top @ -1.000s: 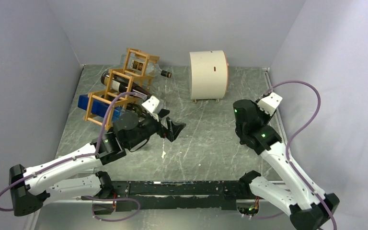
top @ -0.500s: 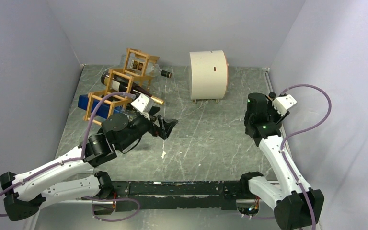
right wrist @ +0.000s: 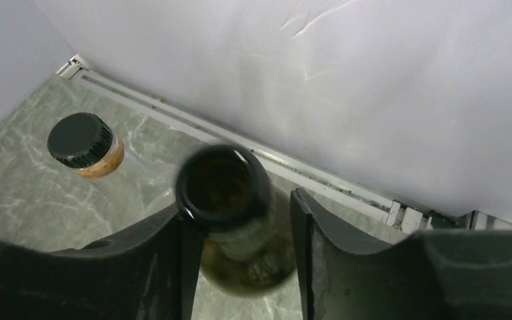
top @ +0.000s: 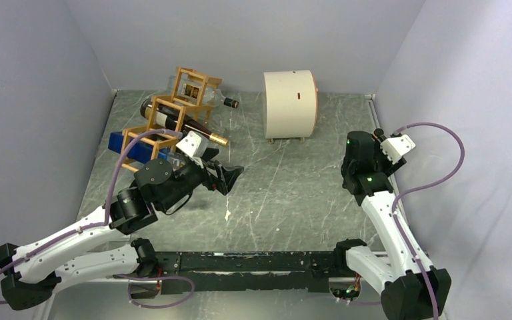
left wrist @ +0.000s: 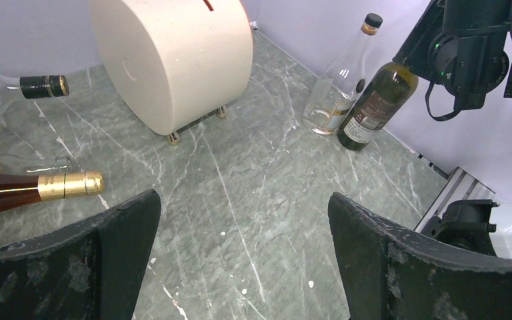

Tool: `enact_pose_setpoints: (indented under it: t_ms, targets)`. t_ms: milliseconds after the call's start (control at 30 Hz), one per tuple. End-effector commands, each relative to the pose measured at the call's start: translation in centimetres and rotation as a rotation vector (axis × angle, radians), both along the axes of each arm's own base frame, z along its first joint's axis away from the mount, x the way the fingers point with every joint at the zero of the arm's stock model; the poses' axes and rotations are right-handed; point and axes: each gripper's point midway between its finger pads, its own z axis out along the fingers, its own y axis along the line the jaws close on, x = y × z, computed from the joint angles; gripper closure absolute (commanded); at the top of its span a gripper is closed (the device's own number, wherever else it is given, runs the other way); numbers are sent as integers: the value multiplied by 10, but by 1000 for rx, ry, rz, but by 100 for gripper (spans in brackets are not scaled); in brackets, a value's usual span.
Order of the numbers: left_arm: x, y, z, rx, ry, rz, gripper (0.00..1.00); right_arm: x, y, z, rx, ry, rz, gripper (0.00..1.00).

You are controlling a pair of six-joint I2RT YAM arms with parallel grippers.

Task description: Take the wine bottle off the wine rack

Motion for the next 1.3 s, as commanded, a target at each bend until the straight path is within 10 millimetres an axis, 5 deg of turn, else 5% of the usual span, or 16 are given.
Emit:
enact_pose_setpoints:
  t_ms: [0,500,800,900,1067,1267]
  targets:
    - [0,7,10,-34,1,21,1,-1,5,-4,48,-31,42,43]
    - [-4,-1,8,-45,23,-17,1,-13,15,42,71,-54,182,10]
    - [-4,-3,5,-16,63,-15,1,-8,42,104,54,-37,450,0]
    - [-2,-1,4,-15,72,2,1,0,71,133,8,-81,681,0]
    - [-1,7,11,-15,86,38,1,6,158,177,-101,-206,1231,0]
    - [0,31,20,-37,83,120,1,21,246,175,46,-230,1703,0]
